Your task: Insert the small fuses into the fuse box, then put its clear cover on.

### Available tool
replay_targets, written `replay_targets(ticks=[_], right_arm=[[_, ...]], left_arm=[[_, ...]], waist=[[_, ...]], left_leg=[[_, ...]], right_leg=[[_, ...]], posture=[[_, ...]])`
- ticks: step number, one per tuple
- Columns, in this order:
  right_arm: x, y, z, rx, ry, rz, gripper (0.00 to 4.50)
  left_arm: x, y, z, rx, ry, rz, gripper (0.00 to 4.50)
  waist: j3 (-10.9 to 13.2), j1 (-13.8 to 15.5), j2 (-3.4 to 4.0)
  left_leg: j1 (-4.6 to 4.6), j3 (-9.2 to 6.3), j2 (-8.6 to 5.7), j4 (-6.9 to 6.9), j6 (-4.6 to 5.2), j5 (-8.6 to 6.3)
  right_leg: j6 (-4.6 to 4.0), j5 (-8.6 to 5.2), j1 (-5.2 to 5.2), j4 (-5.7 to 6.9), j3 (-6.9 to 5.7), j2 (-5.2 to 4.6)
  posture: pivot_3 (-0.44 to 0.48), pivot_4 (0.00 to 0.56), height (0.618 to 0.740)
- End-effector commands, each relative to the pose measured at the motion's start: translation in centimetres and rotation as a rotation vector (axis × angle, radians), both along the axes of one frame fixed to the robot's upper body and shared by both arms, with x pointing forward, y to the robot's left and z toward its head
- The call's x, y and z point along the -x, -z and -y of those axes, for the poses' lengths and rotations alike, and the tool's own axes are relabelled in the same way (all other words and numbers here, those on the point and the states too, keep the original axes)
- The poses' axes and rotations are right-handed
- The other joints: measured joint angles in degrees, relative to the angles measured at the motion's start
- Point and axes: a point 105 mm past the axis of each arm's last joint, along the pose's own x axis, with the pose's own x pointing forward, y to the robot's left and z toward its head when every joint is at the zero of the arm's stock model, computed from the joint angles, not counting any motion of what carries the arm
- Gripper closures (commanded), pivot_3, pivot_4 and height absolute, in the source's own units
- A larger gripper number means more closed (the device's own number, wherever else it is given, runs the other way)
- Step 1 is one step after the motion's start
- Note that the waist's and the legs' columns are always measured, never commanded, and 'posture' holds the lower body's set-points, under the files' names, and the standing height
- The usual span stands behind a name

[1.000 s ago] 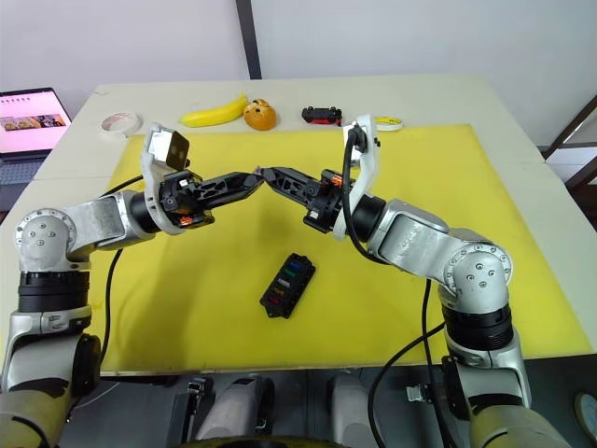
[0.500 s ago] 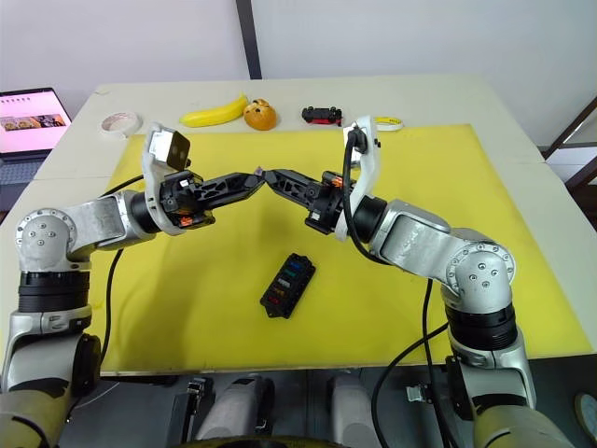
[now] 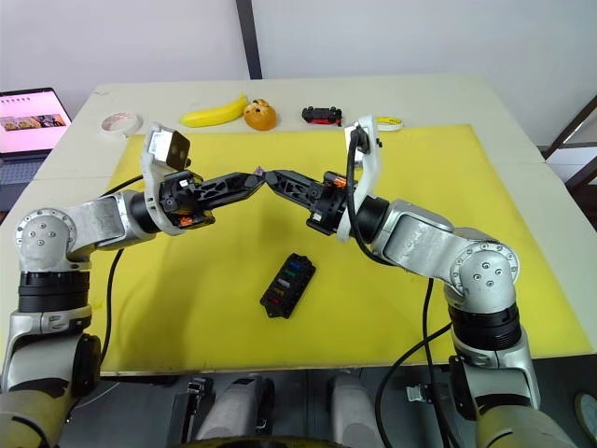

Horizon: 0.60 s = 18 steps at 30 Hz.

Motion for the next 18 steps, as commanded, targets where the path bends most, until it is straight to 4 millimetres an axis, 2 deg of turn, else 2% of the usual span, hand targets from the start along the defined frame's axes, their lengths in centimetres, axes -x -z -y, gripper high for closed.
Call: replay_targets(ticks=[1,13,16,18], right_arm=[[1.0,-0.9,-0.6,-0.037,-0.064,0.013,4.5],[1.3,-1.9,-0.2,-0.11,-0.077,-0.012,4.5],[1.4,-2.1,0.0,-0.113,-0.07,-0.006,4.5],[1.4,-2.2,0.1,-0.109,-0.065,-0.001,4.5]], left_arm=[[0.7,-1.2,0.4,0.018,0.036,0.058,4.5],[0.4,-0.6,0.2,-0.015,0.025,0.039,4.5],[0.4,-0.6,-0.5,-0.043,0.021,0.051,3.58],[0.3,-0.5,-0.9,-0.066,0.015,0.06,2.59]], waist=[[0.0,0.0,0.0],[0.0,0.0,0.0],[0.0,-0.1,0.0],[0.0,-0.1,0.0]], left_leg=[[0.0,0.0,0.0,0.0,0.0,0.0],[0.0,0.0,0.0,0.0,0.0,0.0],[0.0,0.0,0.0,0.0,0.01,0.0],[0.0,0.0,0.01,0.0,0.01,0.0]], right_leg=[[0.0,0.0,0.0,0.0,0.0,0.0],[0.0,0.0,0.0,0.0,0.0,0.0],[0.0,0.0,0.0,0.0,0.0,0.01],[0.0,0.0,-0.01,0.01,0.0,0.04]], posture=[[0.0,0.15,0.74],[0.0,0.15,0.74],[0.0,0.15,0.74],[0.0,0.15,0.74]])
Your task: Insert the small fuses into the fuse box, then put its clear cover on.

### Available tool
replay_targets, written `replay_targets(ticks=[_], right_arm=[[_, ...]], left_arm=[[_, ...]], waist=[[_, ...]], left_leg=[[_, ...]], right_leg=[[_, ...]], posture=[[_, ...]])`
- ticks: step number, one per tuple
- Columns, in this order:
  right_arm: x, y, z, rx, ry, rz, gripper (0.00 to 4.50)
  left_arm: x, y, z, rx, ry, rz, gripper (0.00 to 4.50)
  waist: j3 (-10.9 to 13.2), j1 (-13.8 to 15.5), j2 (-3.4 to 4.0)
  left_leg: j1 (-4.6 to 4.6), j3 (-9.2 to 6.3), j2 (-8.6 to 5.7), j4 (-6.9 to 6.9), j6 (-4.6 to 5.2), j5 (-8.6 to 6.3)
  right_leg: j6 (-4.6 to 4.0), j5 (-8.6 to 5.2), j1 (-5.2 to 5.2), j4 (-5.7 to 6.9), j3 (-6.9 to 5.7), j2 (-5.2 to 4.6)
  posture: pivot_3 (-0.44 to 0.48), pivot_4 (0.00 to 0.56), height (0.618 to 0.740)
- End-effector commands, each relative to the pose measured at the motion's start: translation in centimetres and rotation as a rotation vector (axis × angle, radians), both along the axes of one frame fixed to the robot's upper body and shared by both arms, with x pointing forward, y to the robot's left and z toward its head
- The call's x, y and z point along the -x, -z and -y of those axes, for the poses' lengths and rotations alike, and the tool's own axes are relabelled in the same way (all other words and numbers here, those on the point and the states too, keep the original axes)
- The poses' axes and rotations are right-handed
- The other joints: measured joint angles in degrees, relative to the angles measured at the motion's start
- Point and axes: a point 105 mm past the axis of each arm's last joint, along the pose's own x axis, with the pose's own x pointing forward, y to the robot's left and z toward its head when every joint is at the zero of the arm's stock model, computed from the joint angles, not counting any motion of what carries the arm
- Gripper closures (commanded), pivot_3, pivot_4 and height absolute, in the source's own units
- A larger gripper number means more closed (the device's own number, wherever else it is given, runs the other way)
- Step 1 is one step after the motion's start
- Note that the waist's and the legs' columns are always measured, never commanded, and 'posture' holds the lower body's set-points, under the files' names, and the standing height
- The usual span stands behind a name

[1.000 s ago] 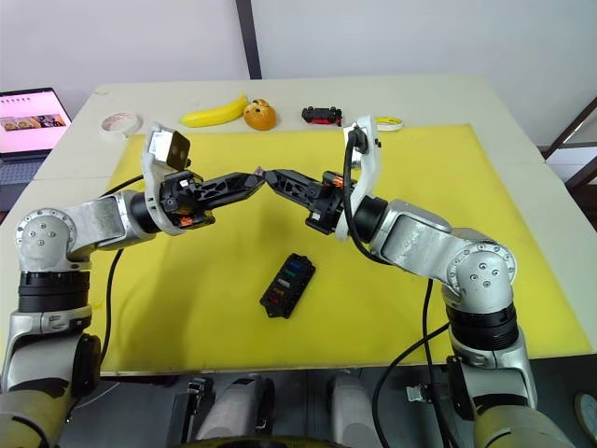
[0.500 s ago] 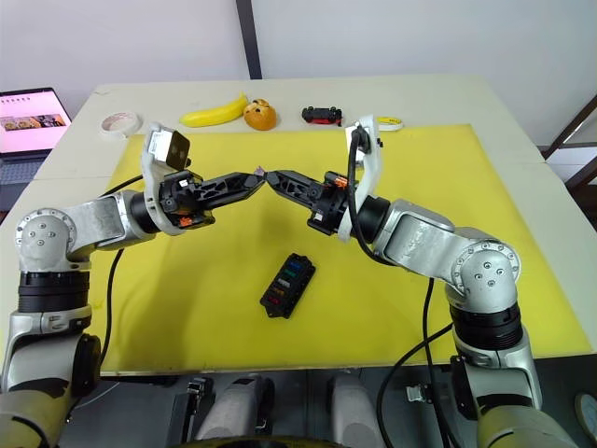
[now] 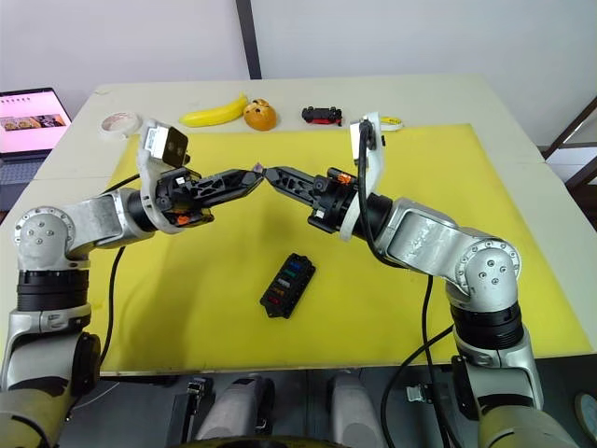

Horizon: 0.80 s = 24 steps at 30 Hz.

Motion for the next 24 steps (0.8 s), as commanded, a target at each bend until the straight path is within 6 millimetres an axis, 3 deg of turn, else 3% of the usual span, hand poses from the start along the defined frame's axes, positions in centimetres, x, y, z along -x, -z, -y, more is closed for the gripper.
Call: replay_targets(ticks=[1,5,6,11,17,24], right_arm=[[1.0,-1.5,0.1,-0.033,-0.019,0.057,4.5],[1.1,-1.4,0.5,-0.01,-0.006,0.071,4.5],[1.1,-1.3,0.6,0.003,-0.004,0.078,4.5],[1.9,-0.3,1.0,0.147,0.003,0.173,4.5],[3.0,2.7,1.2,0.463,0.008,0.339,4.5],[2.9,6.6,1.7,0.75,0.061,0.465,4.5]], left_arm=[[0.1,-0.5,-0.8,-0.048,-0.002,0.045,2.11],[0.1,-0.7,-2.4,-0.107,-0.018,0.085,0.2],[0.2,-0.7,-2.6,-0.123,-0.015,0.101,0.03],[1.4,0.1,-2.9,-0.302,0.054,0.333,0.03],[2.4,3.3,-2.7,-0.523,0.302,0.642,0.03],[1.0,6.5,-1.3,-0.62,0.505,1.021,0.03]], waist=[[0.0,0.0,0.0],[0.0,0.1,0.0],[0.0,0.1,0.0],[0.0,0.1,0.03],[0.1,0.4,0.07],[0.1,0.6,0.04]], left_leg=[[0.0,0.0,0.01,0.0,0.0,0.0],[-0.01,0.01,0.0,0.0,0.01,-0.01],[0.0,0.01,-0.01,0.0,0.02,-0.01],[-0.01,0.03,0.0,-0.01,0.04,-0.02],[-0.01,0.05,0.02,-0.05,0.04,-0.02],[-0.06,0.05,0.04,-0.04,0.06,-0.03]], right_leg=[[0.0,0.0,0.0,0.0,0.0,0.01],[0.0,0.0,0.0,-0.01,0.0,0.02],[0.0,0.0,0.0,-0.01,0.0,0.03],[-0.01,-0.01,0.0,-0.04,0.0,0.04],[-0.03,-0.02,0.02,-0.09,0.0,0.04],[-0.03,-0.02,0.03,-0.14,-0.02,0.03]], posture=[[0.0,0.15,0.74],[0.0,0.15,0.74],[0.0,0.15,0.74],[0.0,0.15,0.74],[0.0,0.15,0.74],[0.0,0.15,0.74]])
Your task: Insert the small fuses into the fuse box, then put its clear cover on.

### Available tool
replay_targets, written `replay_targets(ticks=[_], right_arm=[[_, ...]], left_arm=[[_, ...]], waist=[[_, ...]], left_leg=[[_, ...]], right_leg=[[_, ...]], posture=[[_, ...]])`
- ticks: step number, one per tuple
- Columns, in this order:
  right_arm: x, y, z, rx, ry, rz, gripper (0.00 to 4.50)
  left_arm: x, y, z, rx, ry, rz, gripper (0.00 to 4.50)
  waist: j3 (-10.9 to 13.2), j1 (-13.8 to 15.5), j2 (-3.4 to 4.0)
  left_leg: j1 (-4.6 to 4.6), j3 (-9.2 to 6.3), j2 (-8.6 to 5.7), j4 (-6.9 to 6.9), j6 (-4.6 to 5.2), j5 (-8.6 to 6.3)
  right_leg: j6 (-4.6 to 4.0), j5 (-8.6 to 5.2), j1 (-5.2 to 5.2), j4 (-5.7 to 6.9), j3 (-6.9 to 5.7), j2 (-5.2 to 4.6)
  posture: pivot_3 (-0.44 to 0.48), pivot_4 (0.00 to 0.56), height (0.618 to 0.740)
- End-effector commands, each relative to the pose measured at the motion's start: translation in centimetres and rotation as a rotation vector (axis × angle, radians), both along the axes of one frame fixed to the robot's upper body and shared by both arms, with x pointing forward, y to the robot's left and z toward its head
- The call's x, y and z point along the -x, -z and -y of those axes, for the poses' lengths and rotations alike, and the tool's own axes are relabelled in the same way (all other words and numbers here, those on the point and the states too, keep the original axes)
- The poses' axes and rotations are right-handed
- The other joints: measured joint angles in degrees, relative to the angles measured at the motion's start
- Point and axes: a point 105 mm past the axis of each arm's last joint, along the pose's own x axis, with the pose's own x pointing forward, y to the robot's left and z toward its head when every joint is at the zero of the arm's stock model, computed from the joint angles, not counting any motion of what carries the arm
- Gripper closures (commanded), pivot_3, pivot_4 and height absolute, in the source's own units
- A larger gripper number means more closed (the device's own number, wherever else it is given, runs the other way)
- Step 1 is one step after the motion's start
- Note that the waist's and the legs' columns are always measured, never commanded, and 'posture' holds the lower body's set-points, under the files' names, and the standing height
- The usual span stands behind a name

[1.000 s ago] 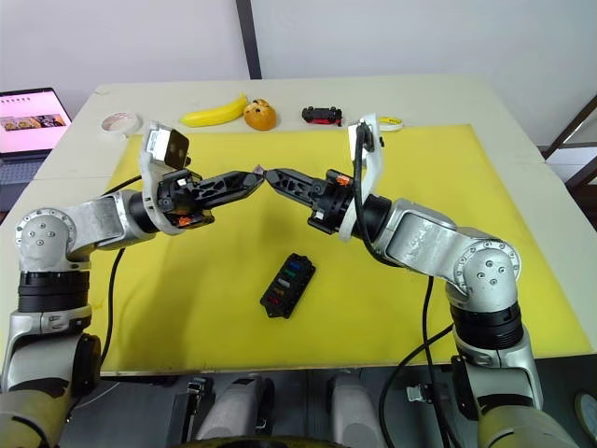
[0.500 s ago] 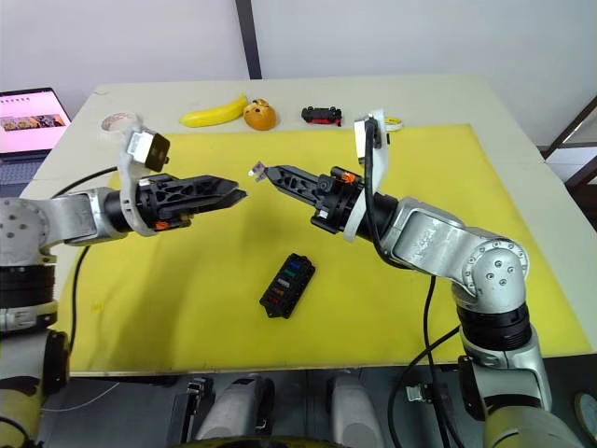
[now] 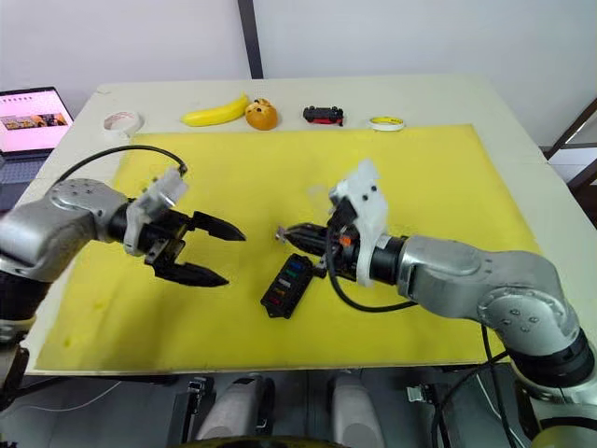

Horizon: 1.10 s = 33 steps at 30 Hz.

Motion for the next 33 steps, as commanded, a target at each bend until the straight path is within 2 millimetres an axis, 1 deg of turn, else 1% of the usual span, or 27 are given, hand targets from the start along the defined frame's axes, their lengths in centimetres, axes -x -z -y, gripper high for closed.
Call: replay_targets(ticks=[1,5,10,15,33], right_arm=[[0.1,1.0,0.1,0.119,0.007,0.103,4.5],[-0.7,2.5,0.6,0.199,0.049,0.152,4.5],[-1.0,3.1,0.6,0.224,0.045,0.188,4.5],[-1.0,3.5,0.6,0.254,0.023,0.22,4.5],[-1.6,4.4,0.9,0.327,-0.011,0.297,4.5]], left_arm=[[-0.7,0.4,0.5,-0.041,0.105,0.157,0.03],[-1.6,1.6,1.9,-0.037,0.164,0.242,0.03],[-2.3,1.9,2.9,-0.008,0.162,0.255,0.03],[-2.4,2.5,3.1,-0.016,0.16,0.269,0.03],[-2.7,2.6,3.4,-0.018,0.124,0.271,0.03]], waist=[[0.0,0.0,-0.03],[0.0,-0.1,-0.03],[0.0,-0.2,-0.03],[0.0,-0.2,-0.03],[0.0,-0.2,-0.03]], left_leg=[[-0.04,-0.02,-0.01,0.01,0.01,-0.01],[-0.21,-0.03,-0.02,0.11,0.07,-0.04],[-0.3,-0.07,-0.02,0.16,0.08,-0.04],[-0.29,-0.09,-0.02,0.18,0.08,-0.03],[-0.28,-0.1,-0.03,0.22,0.08,-0.03]], right_leg=[[0.0,0.0,-0.01,0.0,-0.01,0.0],[0.02,0.01,-0.12,0.0,-0.04,-0.01],[0.03,0.01,-0.2,0.06,-0.08,0.0],[0.03,0.01,-0.19,0.09,-0.09,0.01],[0.03,0.02,-0.17,0.14,-0.12,0.02]], posture=[[0.0,0.15,0.74],[0.0,0.15,0.74],[0.0,0.15,0.74],[0.0,0.15,0.74],[0.0,0.15,0.74]])
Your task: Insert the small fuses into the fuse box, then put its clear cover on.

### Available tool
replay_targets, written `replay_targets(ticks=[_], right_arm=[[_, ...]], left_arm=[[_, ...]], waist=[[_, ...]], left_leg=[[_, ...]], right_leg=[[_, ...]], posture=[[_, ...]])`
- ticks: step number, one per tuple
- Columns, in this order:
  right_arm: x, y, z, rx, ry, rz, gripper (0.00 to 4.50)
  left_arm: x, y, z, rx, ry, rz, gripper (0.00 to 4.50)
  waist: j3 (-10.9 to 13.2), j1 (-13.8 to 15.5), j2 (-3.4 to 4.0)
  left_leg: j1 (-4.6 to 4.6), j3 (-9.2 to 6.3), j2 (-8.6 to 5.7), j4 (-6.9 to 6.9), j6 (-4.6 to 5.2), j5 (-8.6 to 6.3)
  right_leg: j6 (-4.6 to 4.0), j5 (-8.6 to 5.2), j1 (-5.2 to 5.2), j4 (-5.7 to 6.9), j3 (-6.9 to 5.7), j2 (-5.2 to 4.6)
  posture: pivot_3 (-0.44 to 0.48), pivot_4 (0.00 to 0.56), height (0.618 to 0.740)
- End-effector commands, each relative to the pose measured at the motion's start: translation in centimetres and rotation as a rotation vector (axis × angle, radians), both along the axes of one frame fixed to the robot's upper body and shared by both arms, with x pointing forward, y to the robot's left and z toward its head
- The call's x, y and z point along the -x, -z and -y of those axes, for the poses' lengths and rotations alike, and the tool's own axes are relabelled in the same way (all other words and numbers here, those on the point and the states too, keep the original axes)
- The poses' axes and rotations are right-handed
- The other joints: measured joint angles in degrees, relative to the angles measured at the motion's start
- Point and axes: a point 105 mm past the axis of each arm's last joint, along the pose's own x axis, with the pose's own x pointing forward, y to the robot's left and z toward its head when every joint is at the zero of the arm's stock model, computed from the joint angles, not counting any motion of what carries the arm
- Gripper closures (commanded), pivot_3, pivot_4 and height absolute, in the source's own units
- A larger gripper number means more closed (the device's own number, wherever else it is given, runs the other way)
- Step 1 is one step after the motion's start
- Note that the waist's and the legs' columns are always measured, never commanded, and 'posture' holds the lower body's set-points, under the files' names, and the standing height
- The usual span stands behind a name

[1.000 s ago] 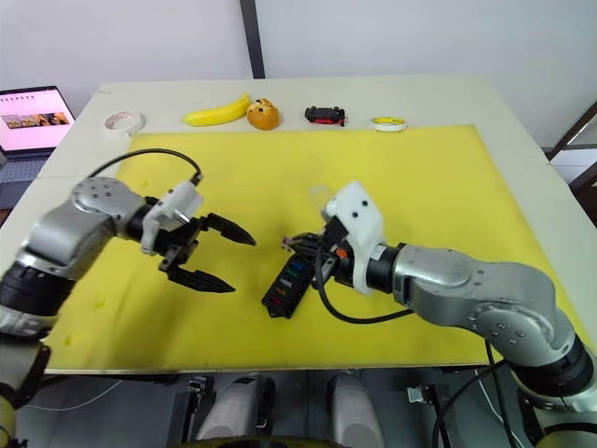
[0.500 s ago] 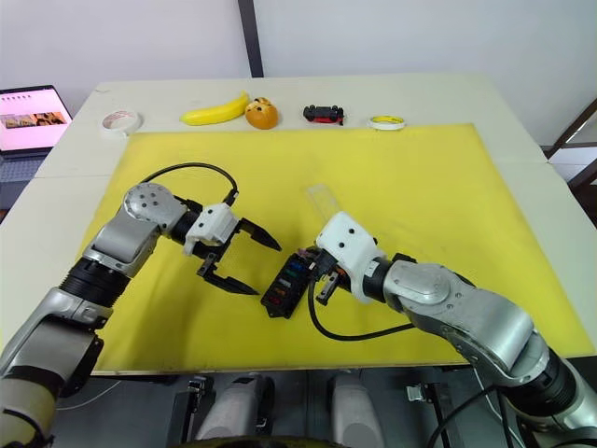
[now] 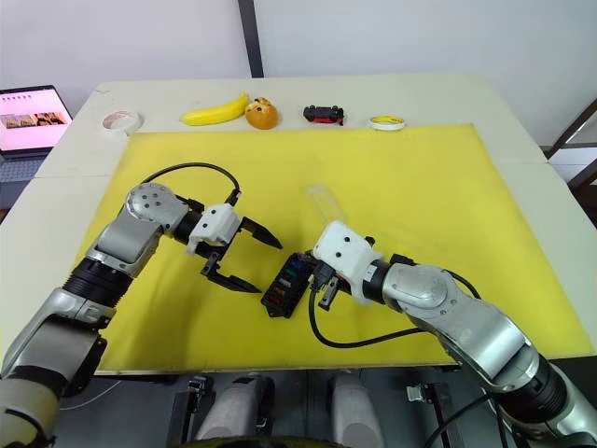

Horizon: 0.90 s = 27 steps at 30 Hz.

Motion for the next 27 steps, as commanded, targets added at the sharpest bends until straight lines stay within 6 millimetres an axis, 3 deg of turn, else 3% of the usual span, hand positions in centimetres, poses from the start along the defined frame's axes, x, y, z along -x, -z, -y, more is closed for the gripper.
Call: replay_targets(ticks=[1,14,27], right_arm=[[-0.1,-0.5,-0.2,-0.008,-0.01,0.044,4.5],[-0.2,-1.6,-0.6,-0.013,-0.039,0.084,4.5],[-0.9,-0.6,-0.4,0.041,-0.052,0.118,4.5]], left_arm=[[-0.2,-1.0,0.0,0.018,-0.006,0.038,0.03],[-0.4,-0.8,-0.1,0.012,-0.018,0.046,0.03],[-0.3,-0.8,0.2,0.018,-0.021,0.049,0.03]], waist=[[0.0,0.0,0.0],[0.0,0.0,0.0],[0.0,-0.1,0.0]], left_leg=[[0.0,0.0,0.0,0.0,0.0,0.0],[0.01,0.0,-0.01,0.03,-0.01,0.01],[0.02,0.0,-0.02,0.07,-0.06,0.03]], right_leg=[[0.0,0.0,0.0,0.0,0.0,0.0],[0.0,0.0,0.0,0.04,0.0,0.0],[0.0,0.0,0.01,0.08,0.0,0.0]], posture=[[0.0,0.15,0.74],[0.0,0.15,0.74],[0.0,0.15,0.74]])
